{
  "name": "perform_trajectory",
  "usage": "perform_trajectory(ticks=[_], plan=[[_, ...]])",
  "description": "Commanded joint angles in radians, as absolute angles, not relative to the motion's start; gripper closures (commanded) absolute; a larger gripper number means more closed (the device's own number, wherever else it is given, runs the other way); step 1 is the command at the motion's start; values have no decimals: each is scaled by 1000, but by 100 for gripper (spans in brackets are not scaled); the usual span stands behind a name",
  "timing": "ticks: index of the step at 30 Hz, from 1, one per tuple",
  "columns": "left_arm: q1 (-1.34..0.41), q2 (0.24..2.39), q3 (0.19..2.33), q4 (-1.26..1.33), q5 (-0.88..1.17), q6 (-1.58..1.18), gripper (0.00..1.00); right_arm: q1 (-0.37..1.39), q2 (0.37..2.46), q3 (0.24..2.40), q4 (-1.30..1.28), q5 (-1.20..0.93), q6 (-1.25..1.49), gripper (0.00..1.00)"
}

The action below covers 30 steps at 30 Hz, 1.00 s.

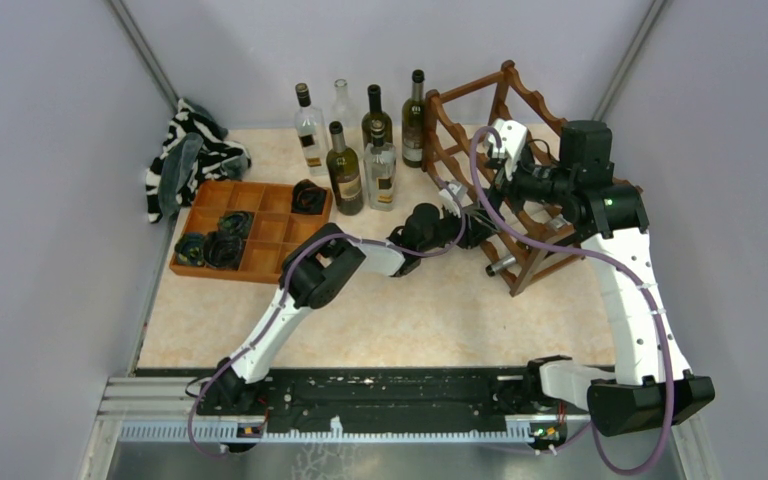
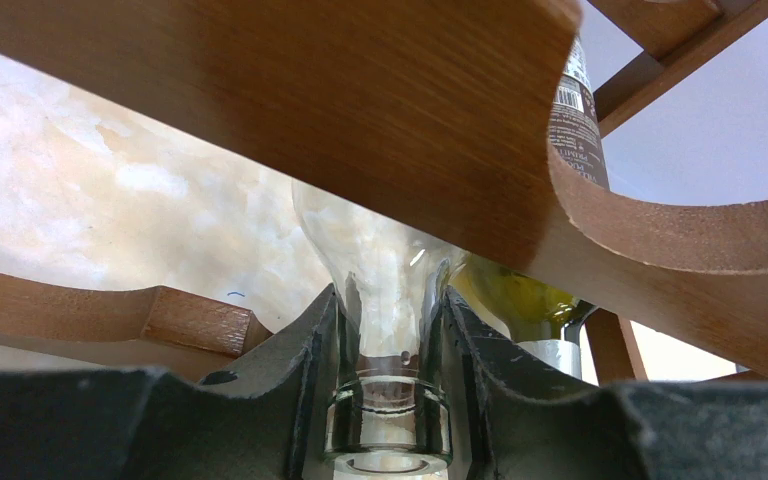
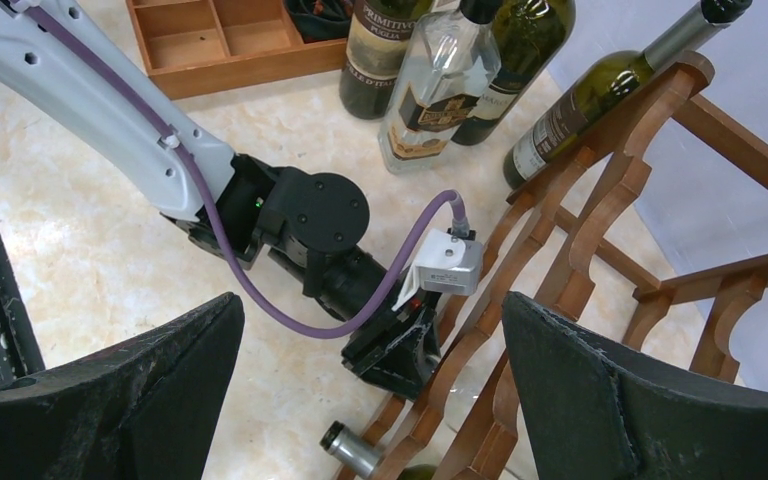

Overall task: Put the wine bottle on the wine rack
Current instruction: Place the wine bottle in the wine rack.

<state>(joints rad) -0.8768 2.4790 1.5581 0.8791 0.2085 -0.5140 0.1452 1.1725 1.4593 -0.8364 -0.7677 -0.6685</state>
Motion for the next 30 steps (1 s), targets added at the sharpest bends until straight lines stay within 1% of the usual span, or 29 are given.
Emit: perform_trajectory(ticks=[1,12,16,20,22,26,30], plan=[[-870,2426,1545,845,127,-445,98,132,1155,1461,-798,-796,-660,1],[-882,2432,1557,780,108,-401,86,129,1154,1463,-799,-798,-659,1],[-885,2429,1552,771,101,-379,84,127,1154,1461,-799,-800,-660,1],[-896,2426,1553,759,70,-330,78,127,1152,1461,-798,-803,-658,1],[-897,2431,1550,766,62,-324,77,126,1151,1460,-797,-803,-658,1],[-899,2440,1553,774,60,-322,68,123,1148,1457,-799,-798,-660,1],[-902,2432,1552,763,56,-316,53,121,1145,1454,-799,-798,-660,1]])
